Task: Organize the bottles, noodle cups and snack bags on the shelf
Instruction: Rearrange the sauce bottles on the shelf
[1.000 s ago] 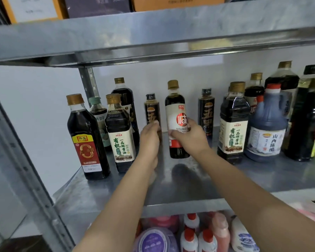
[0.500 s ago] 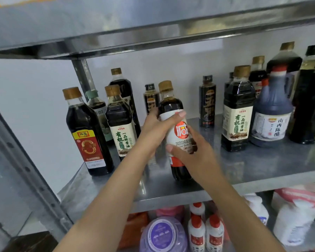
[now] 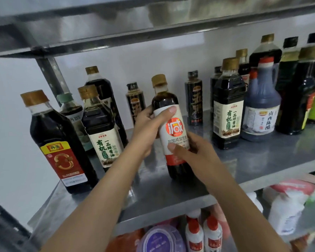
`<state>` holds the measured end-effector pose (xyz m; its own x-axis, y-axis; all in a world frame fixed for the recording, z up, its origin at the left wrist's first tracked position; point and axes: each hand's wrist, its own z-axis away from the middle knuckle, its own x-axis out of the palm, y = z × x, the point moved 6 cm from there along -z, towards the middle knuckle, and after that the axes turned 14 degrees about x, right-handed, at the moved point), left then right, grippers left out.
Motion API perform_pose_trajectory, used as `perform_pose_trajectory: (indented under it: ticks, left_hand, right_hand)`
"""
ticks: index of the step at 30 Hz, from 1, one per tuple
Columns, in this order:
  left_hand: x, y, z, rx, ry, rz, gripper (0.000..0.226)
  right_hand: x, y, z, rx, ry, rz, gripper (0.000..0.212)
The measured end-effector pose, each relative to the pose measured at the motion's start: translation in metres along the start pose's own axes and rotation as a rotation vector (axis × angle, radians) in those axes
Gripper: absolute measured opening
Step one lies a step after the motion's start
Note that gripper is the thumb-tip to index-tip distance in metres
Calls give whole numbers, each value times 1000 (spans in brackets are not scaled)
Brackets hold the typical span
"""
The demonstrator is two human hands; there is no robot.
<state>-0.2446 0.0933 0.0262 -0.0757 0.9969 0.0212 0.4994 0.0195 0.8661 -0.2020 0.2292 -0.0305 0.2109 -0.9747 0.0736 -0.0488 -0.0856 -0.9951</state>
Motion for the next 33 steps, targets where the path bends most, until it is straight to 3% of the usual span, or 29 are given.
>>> perform_pose_trajectory:
  ticks: [4,14,18,26,33]
  left_hand:
    - [-7,-6,2,-12,47,23,51]
    - [-10,-11,4,-12,90,15,37]
    - [-7,-8,10,-4,73,55,60]
    - [-10,-3,15,40,61,57,56]
    - [-6,1,15,73,-7,-19,68]
  right_hand:
    - [3,4,-7,-12,-26,-41,31]
    - [6,3,-10,-73,-37,-11,24]
    - [7,2,-7,-99,-12,-14,23]
    - [8,2,-1,-142,-7,26,24]
    - [6,2,1,-166,40,-3,29]
